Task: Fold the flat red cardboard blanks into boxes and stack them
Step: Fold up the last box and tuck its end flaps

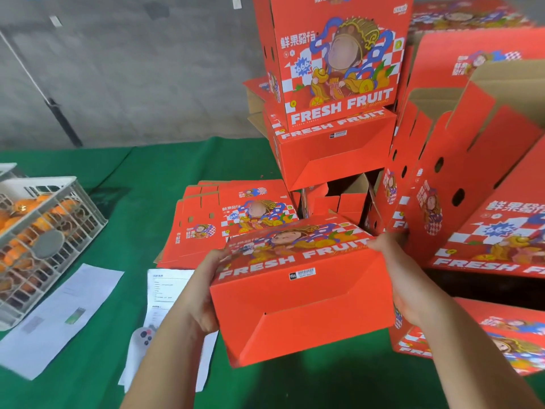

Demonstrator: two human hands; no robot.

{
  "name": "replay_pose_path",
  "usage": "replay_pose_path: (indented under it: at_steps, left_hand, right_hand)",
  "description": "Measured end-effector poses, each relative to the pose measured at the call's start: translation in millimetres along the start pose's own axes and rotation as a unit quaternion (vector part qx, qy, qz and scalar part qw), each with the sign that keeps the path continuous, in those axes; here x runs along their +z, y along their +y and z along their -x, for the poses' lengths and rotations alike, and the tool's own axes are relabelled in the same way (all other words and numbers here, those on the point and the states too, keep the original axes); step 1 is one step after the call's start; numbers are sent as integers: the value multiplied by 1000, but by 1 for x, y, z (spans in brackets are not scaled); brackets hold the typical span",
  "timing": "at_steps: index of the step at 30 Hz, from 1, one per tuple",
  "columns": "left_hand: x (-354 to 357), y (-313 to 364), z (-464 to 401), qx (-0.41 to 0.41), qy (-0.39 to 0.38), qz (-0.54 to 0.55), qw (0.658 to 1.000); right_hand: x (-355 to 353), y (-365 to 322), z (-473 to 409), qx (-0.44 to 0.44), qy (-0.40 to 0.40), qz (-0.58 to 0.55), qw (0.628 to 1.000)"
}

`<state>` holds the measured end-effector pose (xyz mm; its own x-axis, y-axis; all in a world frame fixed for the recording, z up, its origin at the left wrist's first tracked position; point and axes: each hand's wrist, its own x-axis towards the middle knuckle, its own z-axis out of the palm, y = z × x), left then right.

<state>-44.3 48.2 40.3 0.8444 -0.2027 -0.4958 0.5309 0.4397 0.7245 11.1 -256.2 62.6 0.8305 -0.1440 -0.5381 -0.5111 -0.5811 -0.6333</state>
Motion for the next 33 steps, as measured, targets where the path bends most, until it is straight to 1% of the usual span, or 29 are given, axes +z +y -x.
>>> replay_pose_path:
  at_steps: [1,2,3,4,5,6,7,9,11,13,15,17,19,21,23,24,27,30,33]
  left_hand:
    - [-2,0,2,-2,5,-5,1000]
    - [-4,-1,3,5,11,-11,1000]
    - [-5,-2,4,22,22,-14,999]
    - [-7,-2,4,42,33,-25,998]
    - [-9,-3,5,77,38,-45,995]
    - [-13,-5,5,102,37,-63,992]
    - [-16,-6,5,125,44,-73,989]
    - [-21,-9,6,147,79,-75,983]
    - [-23,-10,7,160,92,-93,978]
    - [-24,-11,6,162,99,-120,974]
    - [-26,-11,2,166,109,-157,968]
    - [-31,-13,-1,162,99,-172,967]
    - [-36,-15,-4,139,70,-178,972]
    - [-41,-18,-6,106,38,-223,968]
    - [-45,-24,-10,89,38,-294,951]
    - [-46,-29,-12,86,45,-308,947]
    - [-40,-46,-20,105,40,-301,947]
    - [-23,-67,-38,160,90,-346,920]
    - [-1,-87,-57,190,146,-333,912]
  right_hand:
    - [-4,0,8,-27,10,13,1000]
    - [-7,-5,3,-34,27,60,997]
    - [-10,-6,1,-53,41,47,997]
    - [-8,0,-4,-46,32,7,998]
    - [-3,12,-7,-20,25,-84,996]
    - [2,23,-7,-23,13,-135,990]
    - [7,30,-3,-31,11,-157,987]
    - [14,47,3,-33,36,-185,981]
    - [17,58,15,-55,18,-196,979]
    - [17,64,26,-74,-39,-219,972]
    - [17,69,30,-90,-79,-214,969]
    - [22,73,29,-94,-85,-203,971]
    - [28,77,27,-89,-66,-205,973]
    - [34,83,25,-80,-36,-227,970]
    - [39,89,22,-67,9,-244,967]
    - [41,92,20,-58,37,-250,966]
    - [48,99,16,-41,113,-278,953]
    - [56,101,13,-56,174,-290,940]
    - [65,95,11,-51,222,-260,938]
